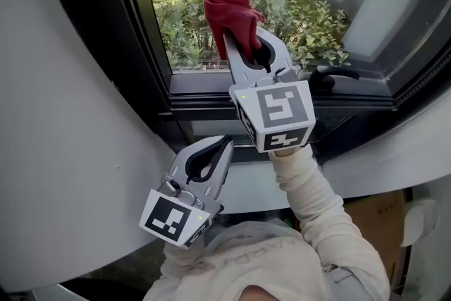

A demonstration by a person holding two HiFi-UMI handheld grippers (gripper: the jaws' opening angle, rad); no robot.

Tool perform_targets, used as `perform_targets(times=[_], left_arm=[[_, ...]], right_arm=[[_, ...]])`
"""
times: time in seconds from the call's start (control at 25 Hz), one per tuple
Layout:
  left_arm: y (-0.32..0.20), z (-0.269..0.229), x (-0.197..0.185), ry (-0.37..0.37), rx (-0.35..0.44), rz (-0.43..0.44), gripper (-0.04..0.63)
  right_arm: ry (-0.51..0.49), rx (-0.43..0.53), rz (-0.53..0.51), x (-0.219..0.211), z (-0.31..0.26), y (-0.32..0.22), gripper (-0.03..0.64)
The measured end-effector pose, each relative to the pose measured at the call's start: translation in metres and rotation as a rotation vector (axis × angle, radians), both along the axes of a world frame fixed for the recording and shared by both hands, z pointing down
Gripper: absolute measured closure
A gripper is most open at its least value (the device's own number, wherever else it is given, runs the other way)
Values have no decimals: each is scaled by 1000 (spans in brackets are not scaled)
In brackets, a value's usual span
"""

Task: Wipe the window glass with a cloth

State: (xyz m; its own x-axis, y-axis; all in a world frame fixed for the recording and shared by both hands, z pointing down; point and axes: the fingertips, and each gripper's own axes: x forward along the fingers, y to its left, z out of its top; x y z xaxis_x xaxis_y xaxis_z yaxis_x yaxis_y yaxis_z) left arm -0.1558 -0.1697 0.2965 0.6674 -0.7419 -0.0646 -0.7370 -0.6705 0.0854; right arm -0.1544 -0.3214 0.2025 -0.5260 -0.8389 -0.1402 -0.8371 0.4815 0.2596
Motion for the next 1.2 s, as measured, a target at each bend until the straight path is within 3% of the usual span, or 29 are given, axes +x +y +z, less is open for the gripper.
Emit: perform_targets(times=[0.4,0.6,1.2], left_arm=[[1,2,8,5,-4,-4,595],[-3,1,26,8,-1,12,595],[-15,0,128,-30,-3,125,595]], right_arm=[[58,-16,-6,9,21,0,548],[66,-7,31,48,16,-3,548],[92,54,148,186,-3,-11,546]])
